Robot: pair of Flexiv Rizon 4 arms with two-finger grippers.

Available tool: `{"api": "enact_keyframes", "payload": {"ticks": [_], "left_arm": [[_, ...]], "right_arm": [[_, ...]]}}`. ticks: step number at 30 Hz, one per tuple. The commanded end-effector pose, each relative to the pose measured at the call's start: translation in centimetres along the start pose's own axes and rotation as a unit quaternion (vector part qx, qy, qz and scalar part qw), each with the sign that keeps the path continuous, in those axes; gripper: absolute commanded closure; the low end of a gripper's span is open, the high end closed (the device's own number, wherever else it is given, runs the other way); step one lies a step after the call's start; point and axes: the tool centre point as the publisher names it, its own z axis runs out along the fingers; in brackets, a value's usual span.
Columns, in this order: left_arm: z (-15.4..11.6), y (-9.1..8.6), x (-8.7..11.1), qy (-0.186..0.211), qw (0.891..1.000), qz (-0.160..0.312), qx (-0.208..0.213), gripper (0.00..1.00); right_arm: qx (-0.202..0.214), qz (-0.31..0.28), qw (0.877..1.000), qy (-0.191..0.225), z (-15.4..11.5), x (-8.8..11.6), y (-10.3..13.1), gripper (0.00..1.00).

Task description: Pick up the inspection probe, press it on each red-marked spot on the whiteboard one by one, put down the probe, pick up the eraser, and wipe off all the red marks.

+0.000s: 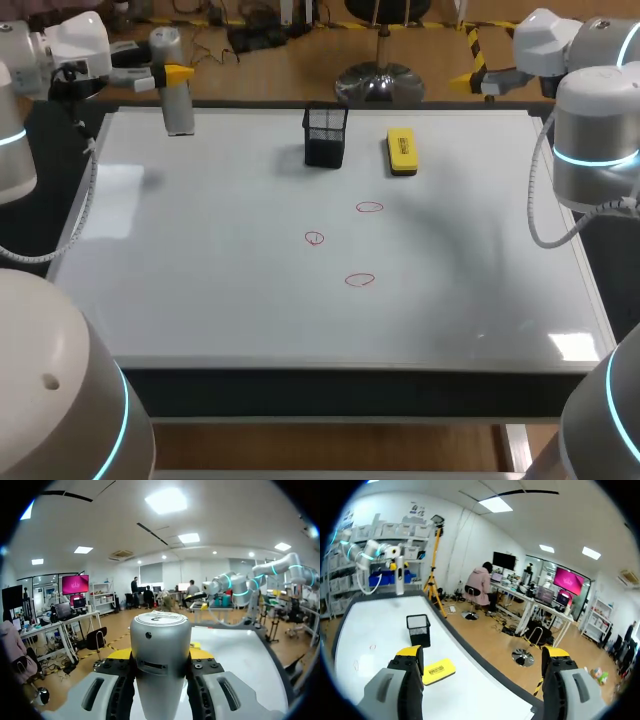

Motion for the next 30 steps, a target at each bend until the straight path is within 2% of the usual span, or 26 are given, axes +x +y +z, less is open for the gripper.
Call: {"api": "enact_keyframes", "payload": {"ticks": [1,3,5,8,10,13,15,21,23,25,26,30], "left_arm": [[0.0,-0.1,0.1,-0.001,1.000,0.001,0.001,1.00],[0.0,-0.1,0.1,-0.001,1.000,0.001,0.001,1.00],[0.0,-0.1,0.1,-0.001,1.000,0.001,0.001,1.00],[0.0,-0.1,0.1,-0.001,1.000,0.001,0.001,1.00],[0.0,-0.1,0.1,-0.001,1.000,0.001,0.001,1.00],[0.0,-0.1,0.1,-0.001,1.000,0.001,0.001,1.00],[0.0,-0.1,0.1,-0.001,1.000,0.001,0.001,1.00],[0.0,-0.1,0.1,-0.001,1.000,0.001,0.001,1.00],[0.0,-0.1,0.1,-0.001,1.000,0.001,0.001,1.00],[0.0,-0.1,0.1,-0.001,1.000,0.001,0.001,1.00],[0.0,-0.1,0.1,-0.001,1.000,0.001,0.001,1.00],[0.0,-0.1,0.1,-0.001,1.000,0.001,0.001,1.00]], "right_arm": [[0.062,-0.090,0.991,0.081,0.9,-0.4,0.2,0.00],[0.106,-0.148,0.976,0.118,1.2,-0.1,-0.1,0.00],[0.146,-0.201,0.956,0.153,1.5,0.3,-0.4,0.00],[0.214,-0.283,0.911,0.210,1.6,1.0,-1.2,0.00],[0.257,-0.317,0.879,0.246,1.6,1.3,-1.9,0.00],[0.293,-0.352,0.846,0.273,1.7,1.5,-2.5,0.00],[0.317,-0.396,0.814,0.284,1.8,1.7,-2.8,0.00],[0.348,-0.504,0.723,0.320,2.2,2.3,-3.5,0.00],[0.356,-0.521,0.701,0.332,2.4,2.6,-3.9,0.00],[0.363,-0.547,0.667,0.352,2.5,3.0,-4.4,0.00],[0.365,-0.552,0.659,0.357,2.6,3.1,-4.6,0.00],[0.366,-0.588,0.605,0.393,2.8,4.0,-5.5,0.00]]}}
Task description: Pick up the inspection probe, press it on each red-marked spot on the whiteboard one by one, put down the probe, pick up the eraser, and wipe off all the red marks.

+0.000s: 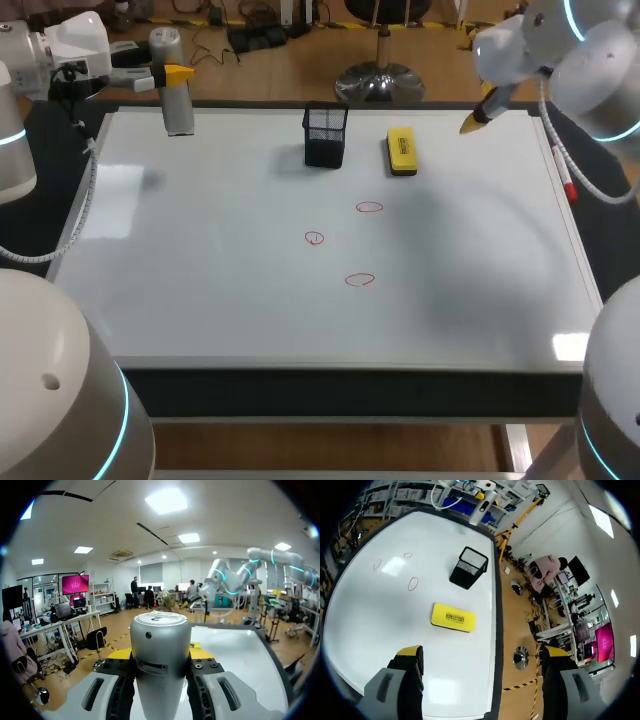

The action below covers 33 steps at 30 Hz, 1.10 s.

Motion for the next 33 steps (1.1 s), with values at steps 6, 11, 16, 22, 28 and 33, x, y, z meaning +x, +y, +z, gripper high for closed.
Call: {"api": "enact_keyframes", "payload": {"ticks": [6,11,16,22,28,33], "left_arm": [[0.0,-0.1,0.1,-0.001,1.000,0.000,0.001,1.00],[0.0,-0.1,0.1,-0.001,1.000,0.000,0.001,1.00],[0.0,-0.1,0.1,-0.001,1.000,0.000,0.001,1.00],[0.0,-0.1,0.1,-0.001,1.000,0.000,0.001,1.00],[0.0,-0.1,0.1,-0.001,1.000,0.000,0.001,1.00],[0.0,-0.1,0.1,-0.001,1.000,0.000,0.001,1.00]], "right_arm": [[0.137,-0.337,0.876,0.316,0.9,1.2,0.4,0.00],[0.114,-0.340,0.879,0.313,0.6,1.2,0.5,0.00],[0.084,-0.326,0.875,0.348,0.0,1.8,0.9,0.00],[0.013,-0.248,0.880,0.405,-1.2,2.0,1.6,0.00],[0.013,-0.248,0.880,0.405,-1.2,2.0,1.6,0.00],[0.013,-0.248,0.880,0.405,-1.2,2.0,1.6,0.00]]}}
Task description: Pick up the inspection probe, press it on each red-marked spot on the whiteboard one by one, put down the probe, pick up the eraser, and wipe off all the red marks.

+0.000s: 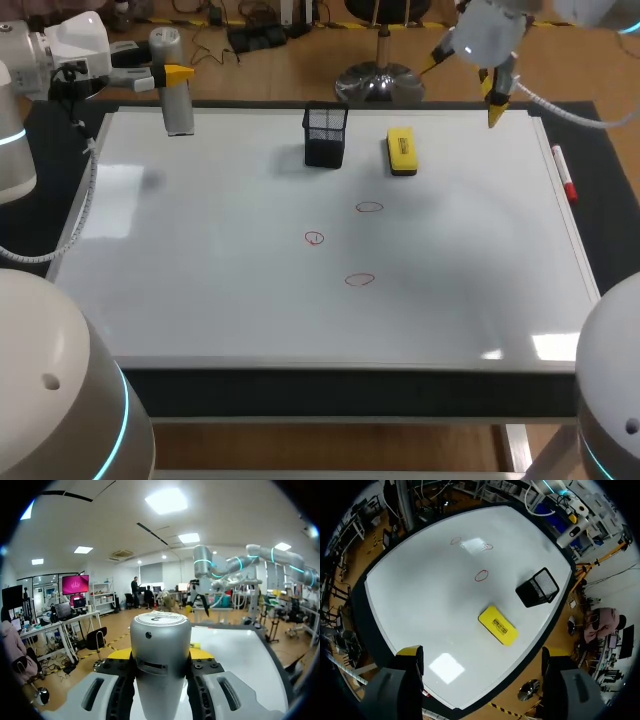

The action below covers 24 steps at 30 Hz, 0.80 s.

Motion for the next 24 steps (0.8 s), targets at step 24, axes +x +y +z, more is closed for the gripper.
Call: {"api": "enact_keyframes", "payload": {"ticks": [24], "left_arm": [[0.0,-0.1,0.1,-0.001,1.000,0.001,0.001,1.00]], "right_arm": [[-0.060,-0.212,0.966,0.132,5.8,-1.1,-1.0,0.00]]}}
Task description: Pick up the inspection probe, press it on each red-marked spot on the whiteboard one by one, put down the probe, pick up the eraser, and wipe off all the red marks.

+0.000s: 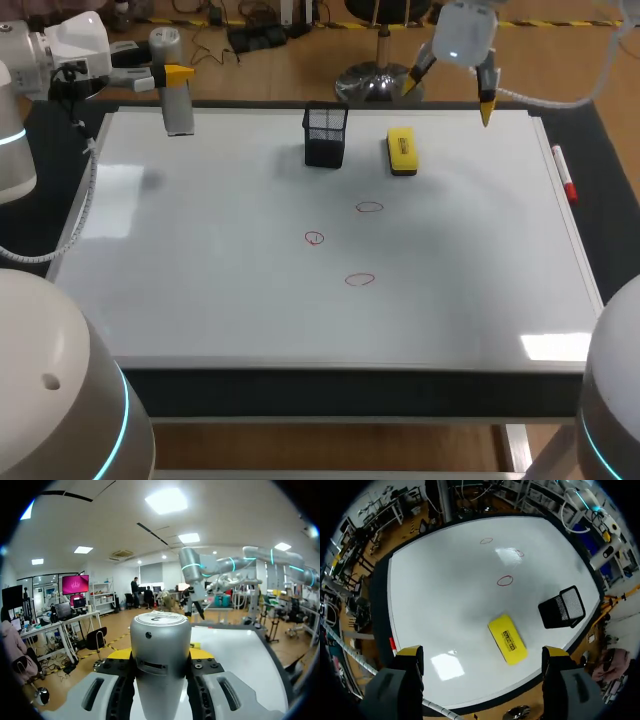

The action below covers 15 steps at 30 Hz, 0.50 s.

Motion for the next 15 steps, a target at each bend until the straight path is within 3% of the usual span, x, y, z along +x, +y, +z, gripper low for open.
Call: {"api": "enact_keyframes", "payload": {"ticks": [1,5,15], "left_arm": [[0.0,-0.1,0.1,-0.001,1.000,0.001,0.001,1.00],[0.0,-0.1,0.1,-0.001,1.000,0.001,0.001,1.00],[0.0,-0.1,0.1,-0.001,1.000,0.001,0.001,1.00]], "right_arm": [[-0.009,-0.083,0.996,0.025,1.6,-0.7,-1.2,0.00],[0.019,-0.139,0.989,0.037,2.2,-1.1,-0.5,0.00],[0.065,-0.188,0.979,0.048,4.0,-2.4,0.2,0.00]]}}
